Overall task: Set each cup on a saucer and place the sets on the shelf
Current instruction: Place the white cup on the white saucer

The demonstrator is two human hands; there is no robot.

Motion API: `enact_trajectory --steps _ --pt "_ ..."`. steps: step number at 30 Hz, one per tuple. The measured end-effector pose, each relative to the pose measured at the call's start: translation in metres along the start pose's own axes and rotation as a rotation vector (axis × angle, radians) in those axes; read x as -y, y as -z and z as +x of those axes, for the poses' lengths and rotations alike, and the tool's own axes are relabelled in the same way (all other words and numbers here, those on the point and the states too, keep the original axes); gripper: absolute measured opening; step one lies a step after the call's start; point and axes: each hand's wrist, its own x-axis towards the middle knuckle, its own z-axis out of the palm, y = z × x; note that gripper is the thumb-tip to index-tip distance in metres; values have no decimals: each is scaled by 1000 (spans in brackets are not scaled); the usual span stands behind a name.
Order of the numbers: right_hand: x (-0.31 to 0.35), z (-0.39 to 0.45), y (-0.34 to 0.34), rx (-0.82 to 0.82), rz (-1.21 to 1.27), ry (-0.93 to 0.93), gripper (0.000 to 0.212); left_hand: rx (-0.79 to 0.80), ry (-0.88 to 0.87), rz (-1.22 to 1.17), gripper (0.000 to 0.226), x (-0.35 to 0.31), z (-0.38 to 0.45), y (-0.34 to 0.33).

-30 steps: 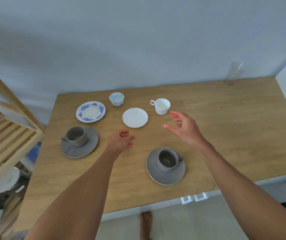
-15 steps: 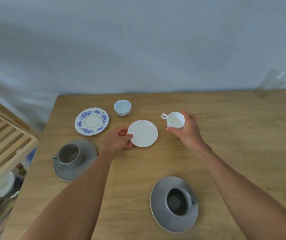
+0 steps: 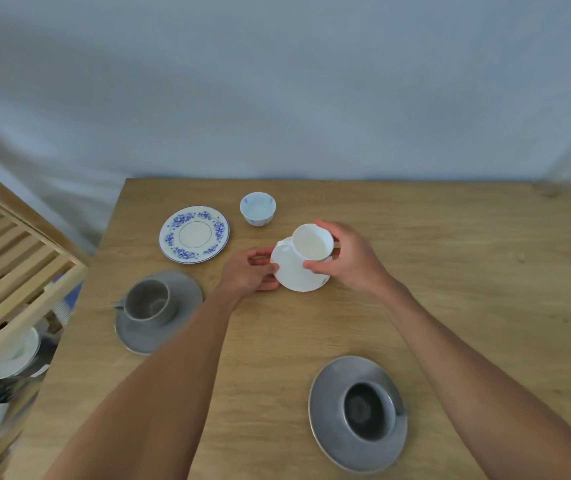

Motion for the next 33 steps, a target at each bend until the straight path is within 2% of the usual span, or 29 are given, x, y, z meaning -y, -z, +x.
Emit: enact_trajectory --steps 11,16,20,23,26,33 --pt "4 -4 -17 41 -80 7 95 -5 -30 3 41 6 -1 2" --pt "12 -5 -14 39 -62 -24 99 25 -20 108 49 -6 -8 16" --pt "33 12 -8 -22 -53 24 82 -85 -71 218 53 -29 -13 37" --pt "52 35 -12 -18 -78 71 77 -118 -96 158 55 -51 -15 61" --pt "65 59 -24 39 -112 80 82 -152 -112 82 45 -70 -18 88" --pt "68 106 -60 122 -244 7 98 -311 -112 172 37 -65 -7 160"
